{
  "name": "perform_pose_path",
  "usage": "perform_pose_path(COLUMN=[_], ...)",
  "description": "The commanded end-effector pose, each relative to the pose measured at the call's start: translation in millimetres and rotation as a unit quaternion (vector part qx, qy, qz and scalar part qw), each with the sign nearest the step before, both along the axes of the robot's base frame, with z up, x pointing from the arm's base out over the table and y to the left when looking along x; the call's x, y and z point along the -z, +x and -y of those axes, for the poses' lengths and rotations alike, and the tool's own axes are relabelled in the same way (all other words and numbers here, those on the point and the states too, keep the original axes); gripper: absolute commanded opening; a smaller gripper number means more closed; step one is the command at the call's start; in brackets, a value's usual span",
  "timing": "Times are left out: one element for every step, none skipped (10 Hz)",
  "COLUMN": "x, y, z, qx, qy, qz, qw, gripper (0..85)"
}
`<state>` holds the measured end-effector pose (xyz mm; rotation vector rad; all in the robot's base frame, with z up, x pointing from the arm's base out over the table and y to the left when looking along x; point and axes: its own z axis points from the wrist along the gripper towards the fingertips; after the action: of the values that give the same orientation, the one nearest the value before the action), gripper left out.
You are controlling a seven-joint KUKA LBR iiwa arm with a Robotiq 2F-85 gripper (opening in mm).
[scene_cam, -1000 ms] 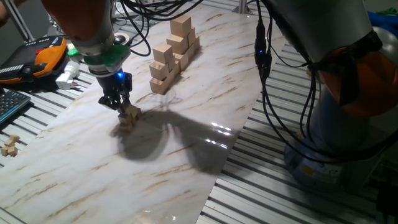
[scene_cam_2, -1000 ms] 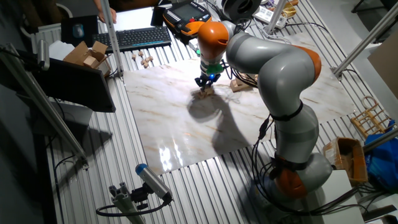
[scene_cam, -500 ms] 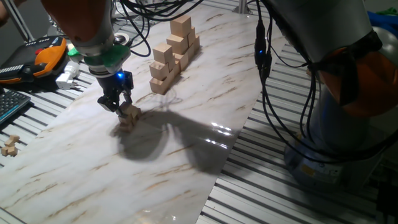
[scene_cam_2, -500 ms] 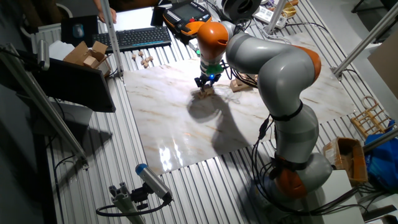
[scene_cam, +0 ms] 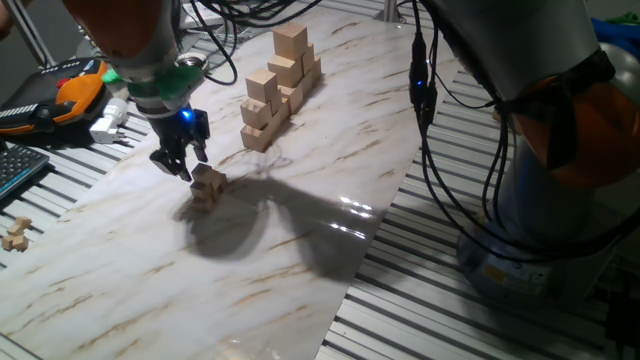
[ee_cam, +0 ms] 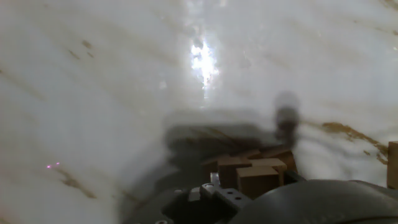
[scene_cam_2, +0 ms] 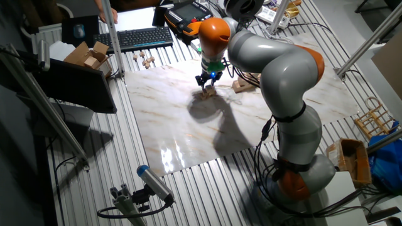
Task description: Stack the blocks into a pyramid shape
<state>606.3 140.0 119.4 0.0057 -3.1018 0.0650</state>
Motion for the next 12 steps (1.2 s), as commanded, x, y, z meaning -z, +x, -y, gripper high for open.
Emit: perform_pose_path(x=[-5.1, -10.5, -14.4, -15.7, -19.0, -22.3, -24.7, -27.0, -29.1, -30.7, -35.2, -38.0], y=[-0.7, -1.3, -1.5, -2.2, -2.9, -3.0, -2.7, -2.6, -2.9, -5.0, -13.3, -19.5], z=[-1.0, 0.0, 0.0, -1.6, -1.8, -1.4, -1.3, 0.6, 3.6, 5.8, 7.1, 6.6], qx=[0.001, -0.002, -0.009, -0.019, -0.025, -0.031, -0.038, -0.044, -0.05, -0.055, -0.055, -0.052], qy=[-0.001, 0.0, 0.01, 0.016, 0.019, 0.023, 0.024, 0.028, 0.033, 0.035, 0.038, 0.032], qz=[0.004, 0.008, 0.007, 0.001, -0.006, -0.01, -0.01, -0.01, -0.012, -0.012, -0.011, -0.003], qw=[1.0, 1.0, 0.9999, 0.9997, 0.9995, 0.9992, 0.9989, 0.9986, 0.9981, 0.9978, 0.9977, 0.9981], gripper=[51.0, 51.0, 51.0, 51.0, 34.0, 34.0, 34.0, 17.0, 17.0, 0.0, 0.0, 0.0])
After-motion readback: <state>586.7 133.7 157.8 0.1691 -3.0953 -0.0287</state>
